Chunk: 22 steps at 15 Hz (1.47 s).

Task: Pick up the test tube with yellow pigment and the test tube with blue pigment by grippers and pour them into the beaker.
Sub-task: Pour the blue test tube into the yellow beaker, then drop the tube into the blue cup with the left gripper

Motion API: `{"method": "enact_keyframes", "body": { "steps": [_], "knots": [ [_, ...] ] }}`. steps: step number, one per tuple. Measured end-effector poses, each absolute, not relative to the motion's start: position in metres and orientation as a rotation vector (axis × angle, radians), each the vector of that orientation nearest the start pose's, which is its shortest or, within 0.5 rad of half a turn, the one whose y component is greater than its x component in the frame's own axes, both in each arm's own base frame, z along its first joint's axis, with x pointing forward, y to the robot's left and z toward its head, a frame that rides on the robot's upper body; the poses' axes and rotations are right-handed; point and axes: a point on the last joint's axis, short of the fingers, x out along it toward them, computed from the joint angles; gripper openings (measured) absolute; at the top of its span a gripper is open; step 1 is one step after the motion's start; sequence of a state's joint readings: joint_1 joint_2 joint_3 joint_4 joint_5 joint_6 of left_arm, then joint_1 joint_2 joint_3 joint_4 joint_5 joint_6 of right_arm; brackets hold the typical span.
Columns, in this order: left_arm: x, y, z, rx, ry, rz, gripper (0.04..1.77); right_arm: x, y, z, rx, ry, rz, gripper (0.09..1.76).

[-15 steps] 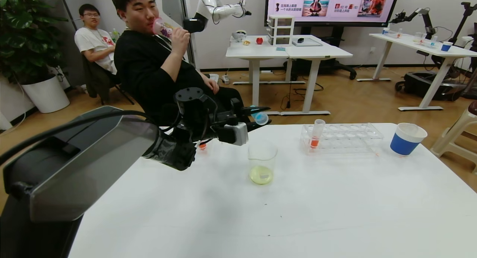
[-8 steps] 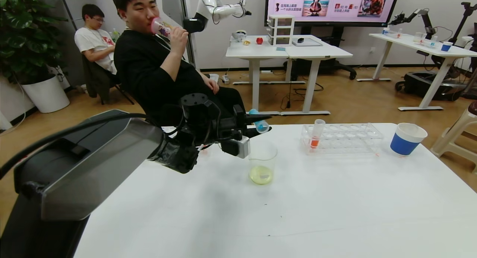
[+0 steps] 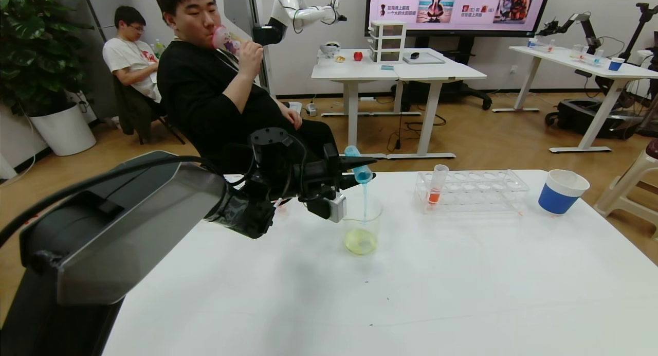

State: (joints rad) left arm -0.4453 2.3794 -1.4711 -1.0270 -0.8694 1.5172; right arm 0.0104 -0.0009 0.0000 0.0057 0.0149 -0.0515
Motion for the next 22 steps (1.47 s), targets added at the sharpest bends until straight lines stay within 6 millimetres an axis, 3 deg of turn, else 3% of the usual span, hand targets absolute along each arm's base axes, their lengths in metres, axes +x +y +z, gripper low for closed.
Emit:
{"method": "enact_keyframes", "body": {
  "steps": [17, 22],
  "knots": [
    [0.415, -0.221, 0.128, 1.555, -1.311, -0.816, 0.5, -0.023, 0.0, 0.075, -0.051, 0.005, 0.025, 1.74],
    [0.41, -0.221, 0.127, 1.555, -1.326, -0.811, 0.5, -0.023, 0.0, 0.075, -0.051, 0.005, 0.025, 1.74]
  ]
}}
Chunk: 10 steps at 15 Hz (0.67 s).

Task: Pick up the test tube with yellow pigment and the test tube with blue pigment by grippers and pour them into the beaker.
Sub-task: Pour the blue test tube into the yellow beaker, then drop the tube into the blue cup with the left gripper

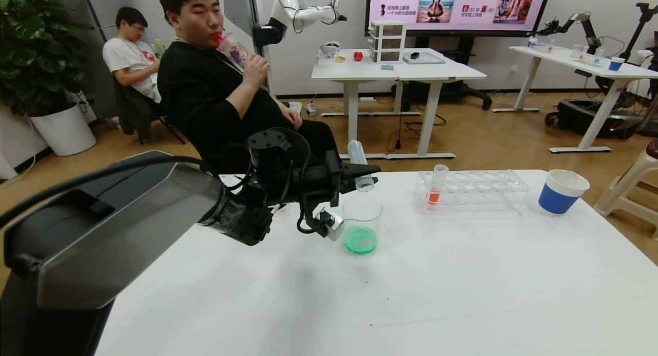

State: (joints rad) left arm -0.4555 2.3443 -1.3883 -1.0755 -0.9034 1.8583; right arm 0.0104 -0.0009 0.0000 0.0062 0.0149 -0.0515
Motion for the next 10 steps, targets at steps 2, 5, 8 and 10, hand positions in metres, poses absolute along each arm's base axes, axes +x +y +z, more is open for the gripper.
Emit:
{"method": "enact_keyframes", "body": {
  "steps": [2, 5, 8, 10],
  "knots": [
    [0.409, -0.22, 0.127, 1.549, -1.322, -0.818, 0.5, -0.023, 0.0, 0.075, -0.051, 0.005, 0.025, 1.74],
    [0.409, -0.219, 0.129, 1.497, -1.28, -0.849, 0.5, -0.023, 0.0, 0.075, -0.051, 0.004, 0.025, 1.74],
    [0.412, -0.215, 0.14, 1.362, -1.153, -0.887, 0.5, -0.023, 0.0, 0.075, -0.051, 0.005, 0.025, 1.74],
    [0.414, -0.211, 0.149, 1.206, -0.987, -0.848, 0.5, -0.023, 0.0, 0.075, -0.051, 0.004, 0.025, 1.74]
  ]
}}
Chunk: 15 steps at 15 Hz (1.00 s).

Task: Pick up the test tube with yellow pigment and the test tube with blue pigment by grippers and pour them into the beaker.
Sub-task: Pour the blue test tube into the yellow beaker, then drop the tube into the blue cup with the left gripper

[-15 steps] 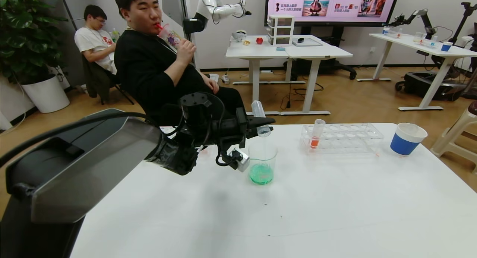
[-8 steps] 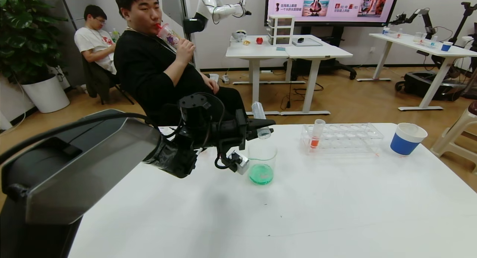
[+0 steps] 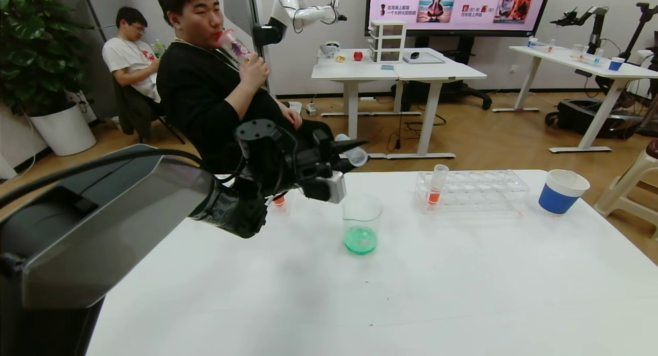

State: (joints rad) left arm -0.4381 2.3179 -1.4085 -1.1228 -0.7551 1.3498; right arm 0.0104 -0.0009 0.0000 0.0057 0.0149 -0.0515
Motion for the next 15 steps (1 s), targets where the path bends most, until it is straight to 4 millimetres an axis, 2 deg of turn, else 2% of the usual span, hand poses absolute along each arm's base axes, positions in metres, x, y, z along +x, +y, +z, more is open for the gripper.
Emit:
{"method": "enact_keyframes", "body": {
  "steps": [3, 6, 10, 12, 15],
  "knots": [
    [0.416, -0.203, 0.167, 0.87, -0.758, -0.553, 0.5, -0.023, 0.0, 0.075, -0.051, 0.004, 0.025, 1.74],
    [0.416, -0.205, 0.172, 0.471, -0.528, -0.245, 0.5, -0.023, 0.0, 0.075, -0.051, 0.004, 0.025, 1.74],
    [0.418, -0.211, 0.169, 0.049, -0.241, -0.017, 0.5, -0.023, 0.0, 0.075, -0.051, 0.004, 0.025, 1.74],
    [0.416, -0.214, 0.167, -0.065, -0.111, 0.042, 0.5, -0.023, 0.0, 0.075, -0.051, 0.005, 0.025, 1.74],
    [0.413, -0.212, 0.173, -0.11, -0.084, 0.058, 0.5, -0.023, 0.0, 0.075, -0.051, 0.004, 0.025, 1.74]
  ]
}}
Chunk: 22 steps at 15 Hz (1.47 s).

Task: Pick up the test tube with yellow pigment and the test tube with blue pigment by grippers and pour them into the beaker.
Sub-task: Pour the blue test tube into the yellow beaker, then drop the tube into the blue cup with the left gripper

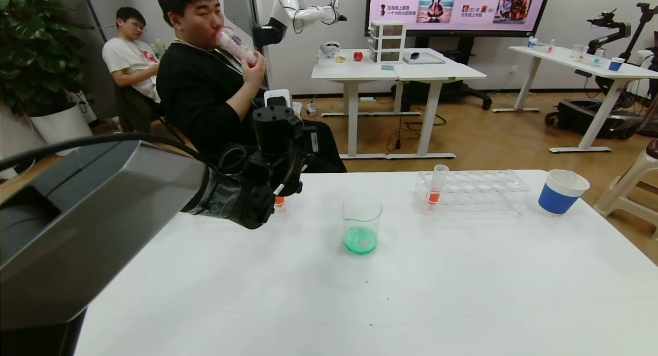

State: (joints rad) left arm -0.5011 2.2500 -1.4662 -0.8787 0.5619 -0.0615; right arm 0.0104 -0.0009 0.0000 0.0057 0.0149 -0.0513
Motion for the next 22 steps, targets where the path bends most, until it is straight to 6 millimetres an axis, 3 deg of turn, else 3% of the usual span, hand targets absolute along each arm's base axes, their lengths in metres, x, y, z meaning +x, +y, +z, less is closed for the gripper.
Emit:
{"method": "enact_keyframes", "body": {
  "steps": [3, 5, 8, 11, 15, 19, 22],
  "knots": [
    [0.41, -0.206, 0.175, -0.101, -0.072, 0.063, 0.5, -0.023, 0.0, 0.075, -0.051, 0.004, 0.025, 1.74],
    [0.411, -0.186, 0.176, -0.074, -0.034, 0.084, 0.5, -0.023, 0.0, 0.075, -0.051, 0.004, 0.025, 1.74],
    [0.415, -0.134, 0.19, -0.073, -0.037, 0.125, 0.5, -0.023, 0.0, 0.075, -0.051, 0.004, 0.025, 1.74],
    [0.415, -0.069, 0.203, -0.072, -0.05, 0.191, 0.5, -0.023, 0.0, 0.075, -0.051, 0.005, 0.025, 1.74],
    [0.405, 0.008, 0.199, -0.066, -0.021, 0.275, 0.5, -0.023, 0.0, 0.075, -0.051, 0.005, 0.025, 1.74],
    [0.398, 0.064, 0.195, -0.066, -0.01, 0.355, 0.5, -0.023, 0.0, 0.075, -0.051, 0.005, 0.025, 1.74],
    [0.397, 0.086, 0.19, -0.083, -0.004, 0.385, 0.5, -0.023, 0.0, 0.075, -0.051, 0.004, 0.025, 1.74]
  ]
}}
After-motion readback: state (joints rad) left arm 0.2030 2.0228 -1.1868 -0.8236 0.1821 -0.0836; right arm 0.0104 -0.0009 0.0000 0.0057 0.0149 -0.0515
